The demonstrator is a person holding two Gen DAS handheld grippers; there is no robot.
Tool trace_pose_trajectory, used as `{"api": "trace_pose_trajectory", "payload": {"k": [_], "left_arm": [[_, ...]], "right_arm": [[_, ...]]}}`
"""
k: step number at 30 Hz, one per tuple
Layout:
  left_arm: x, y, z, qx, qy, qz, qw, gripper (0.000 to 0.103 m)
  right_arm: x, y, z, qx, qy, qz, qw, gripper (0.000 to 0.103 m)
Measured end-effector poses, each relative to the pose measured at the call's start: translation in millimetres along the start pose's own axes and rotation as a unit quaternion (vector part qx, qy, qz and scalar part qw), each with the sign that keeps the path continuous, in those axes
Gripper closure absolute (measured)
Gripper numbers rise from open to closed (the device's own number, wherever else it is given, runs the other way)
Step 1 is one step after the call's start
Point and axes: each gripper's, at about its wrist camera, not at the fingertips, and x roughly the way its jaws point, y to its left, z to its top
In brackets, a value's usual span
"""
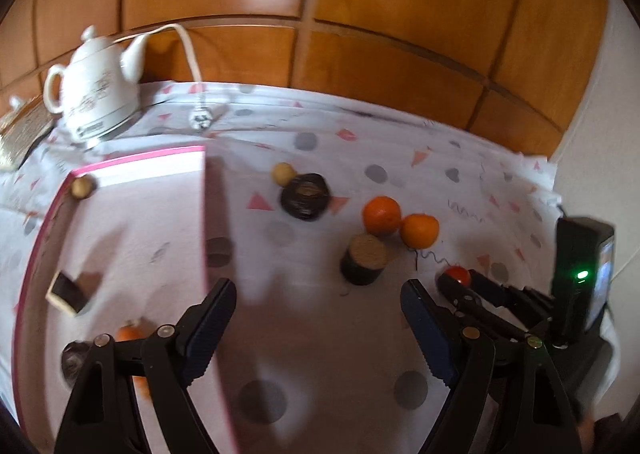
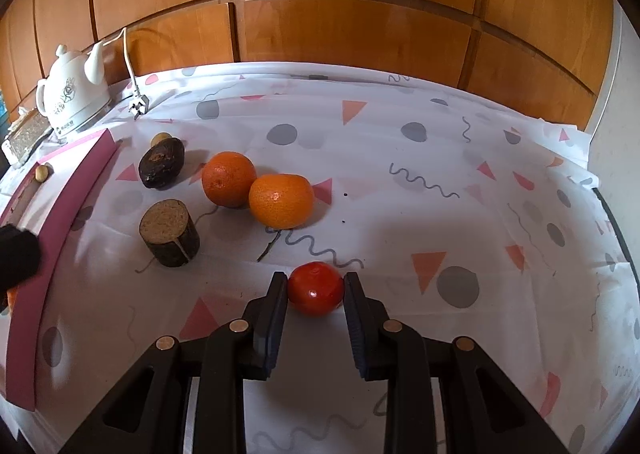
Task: Organize fruits
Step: 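Grasp the red tomato with the right tool, then grasp the second wooden log slice with the left tool while the right tool holds the tomato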
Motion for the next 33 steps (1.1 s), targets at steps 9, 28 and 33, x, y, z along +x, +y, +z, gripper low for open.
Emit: {"api": "trace_pose_trajectory", "payload": {"k": [9,28,33], "left_arm": [[39,-16,6,-0.003,0.029,-0.018,0.9994,0.026],[82,-30,13,0.005,0.028,0.006,0.9996,0.065],[70,-28,6,0.012,0.018,0.001,0.9998,0.066]], "right_arm": [[5,-14,-4,0.036,0.008,0.025,0.999,0.075],[5,-15,-5,0.042,0.005,0.025,0.999,0.074],[6,-16,-5,0.043,0.006,0.027,0.999,0.074]]}}
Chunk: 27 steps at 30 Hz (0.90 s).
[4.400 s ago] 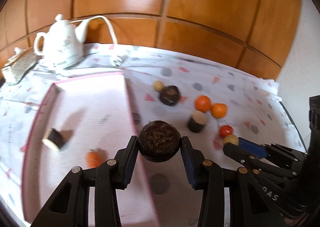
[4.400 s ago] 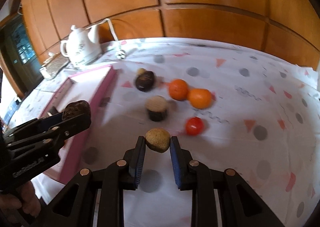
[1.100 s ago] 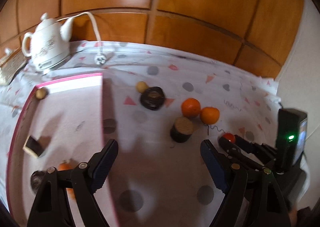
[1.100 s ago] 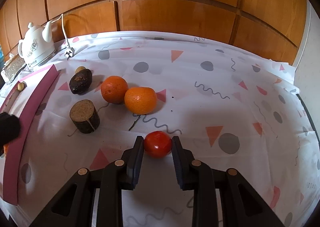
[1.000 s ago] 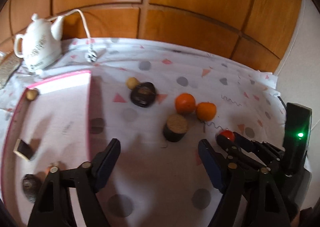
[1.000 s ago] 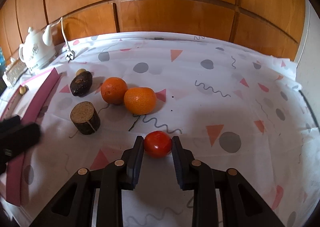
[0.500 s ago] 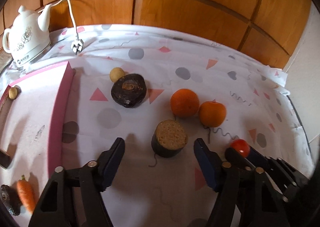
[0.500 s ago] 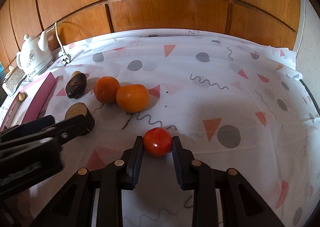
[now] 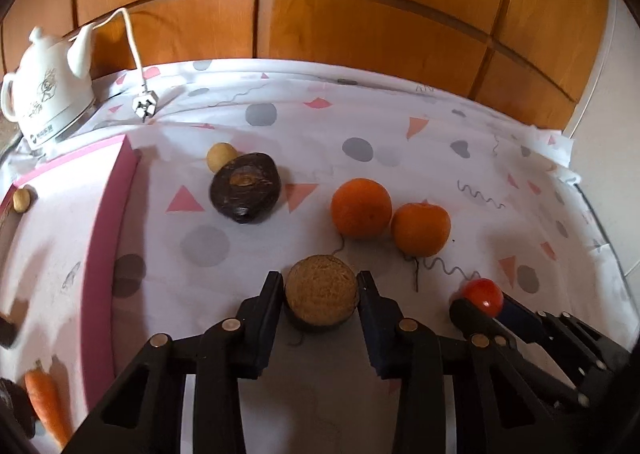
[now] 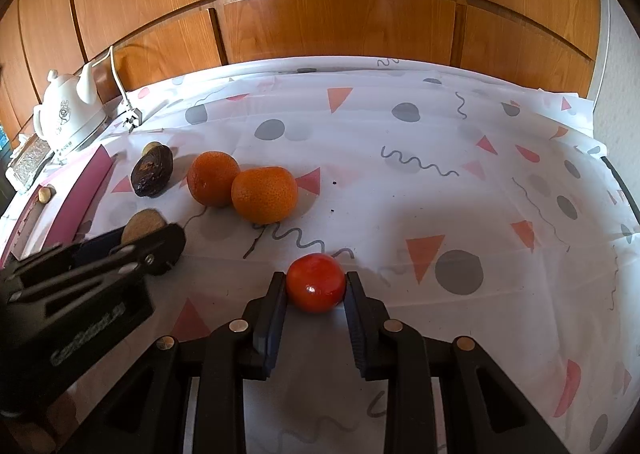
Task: Organize fruits
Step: 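Grasp the second wooden log slice with the left tool while the right tool holds the tomato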
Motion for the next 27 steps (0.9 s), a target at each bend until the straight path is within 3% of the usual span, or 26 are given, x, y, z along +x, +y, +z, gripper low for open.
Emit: {"api": "trace_pose_trajectory", "payload": {"k": [6,27], "left_arm": [[-4,13,-17,-0.011,0.003,0.005,0.9999,0.068],[-1,8,-20,0.002,-0.005,0.015,0.9999,0.068]], "right_arm": [[1,2,0,-0.005,0.002,-0.006,1.000,0.074],[1,2,0,-0.004,0.000,-0.007,1.000,0.074]]}}
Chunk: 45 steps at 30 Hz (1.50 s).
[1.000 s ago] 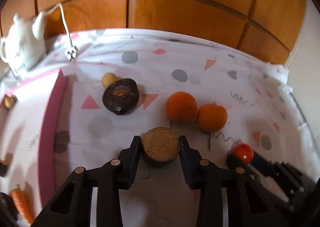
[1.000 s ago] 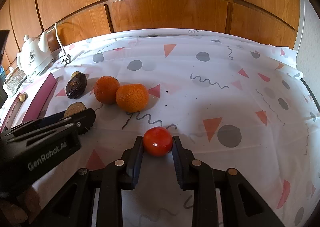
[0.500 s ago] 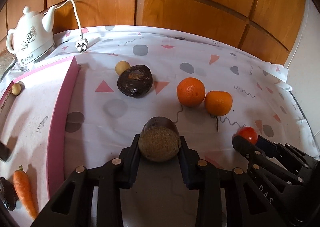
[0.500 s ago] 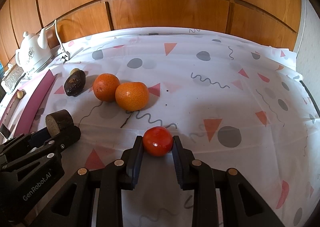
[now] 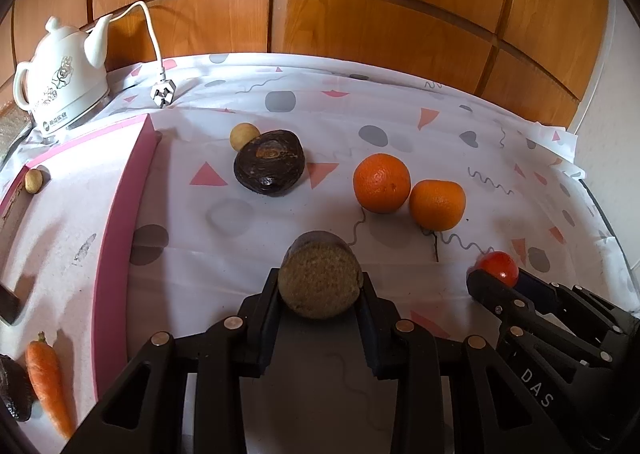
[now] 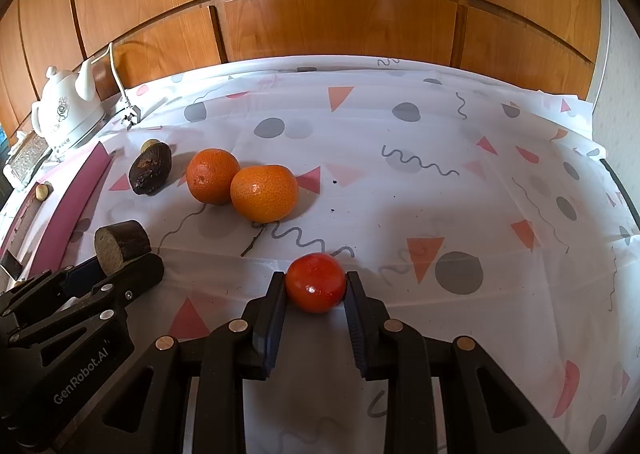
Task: Organize fruits
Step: 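Grasp the second wooden log slice with the left tool while the right tool holds the tomato, then lift the log slice with the left tool while the right tool holds the tomato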
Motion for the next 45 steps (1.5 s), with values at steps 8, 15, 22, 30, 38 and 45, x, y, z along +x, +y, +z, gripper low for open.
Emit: {"api": "trace_pose_trajectory", "payload": {"k": [8,15,22,30,38,45], "left_arm": [[-2,3,1,-0.008,0.001,-0.001,1.0000,0.074],[-11,6,-2,-0.002,0.007,-0.006,1.0000,0.075],[-30,11,-11,-0.005,0.010,-0.015,0.9998,0.081],[-46,18,-15,-0.007,0.004,-0.036,0.9993,0.094],[-50,24,-18,-0.017,0.005,-0.057,0.9982,0.075],[-34,11,-2,0.002,0.010,-0.042,0.9991,0.058]], "right_arm": [[0,0,0,-0.001,-0.001,-0.001,1.000,0.074],[0,2,0,-0.006,-0.001,-0.005,1.000,0.074],[0,2,1,-0.007,0.000,-0.005,1.000,0.074],[-1,6,2,-0.020,0.005,-0.017,1.000,0.074],[-1,5,1,-0.017,0.003,-0.014,1.000,0.074],[-1,1,1,-0.009,0.000,-0.002,1.000,0.074]]}}
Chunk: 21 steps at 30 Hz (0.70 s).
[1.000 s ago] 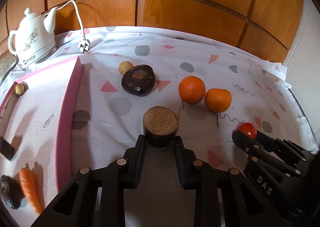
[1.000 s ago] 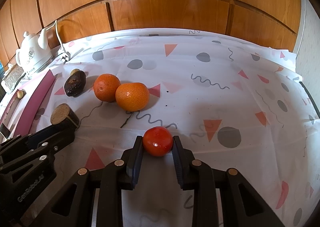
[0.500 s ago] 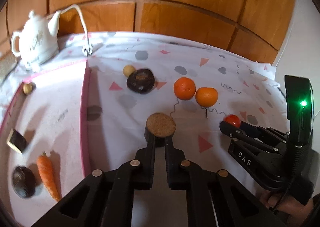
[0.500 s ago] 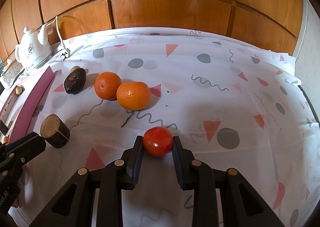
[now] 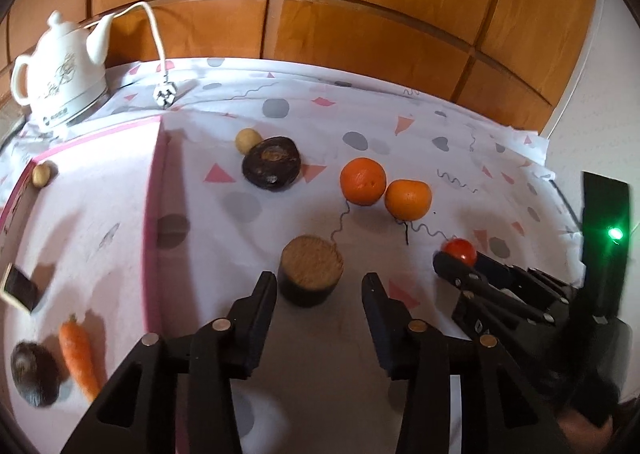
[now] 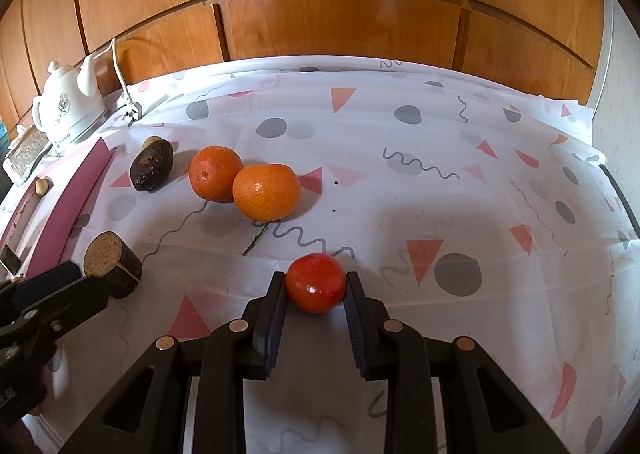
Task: Organize fruits
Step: 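Lift the log slice with the left tool while the right tool holds the tomato, then carry the log slice and tomato into the pink tray and open both tools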
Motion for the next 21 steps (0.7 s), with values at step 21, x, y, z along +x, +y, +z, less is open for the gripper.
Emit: {"api": "trace_pose_trajectory", "payload": {"k": [21], "left_arm": [[-34,9,2,0.004,-0.042,0.042,0.9982,0.067]], "right_arm": [[-14,19,1,-0.013,-0.002,0.033,0.999,0.075]]}}
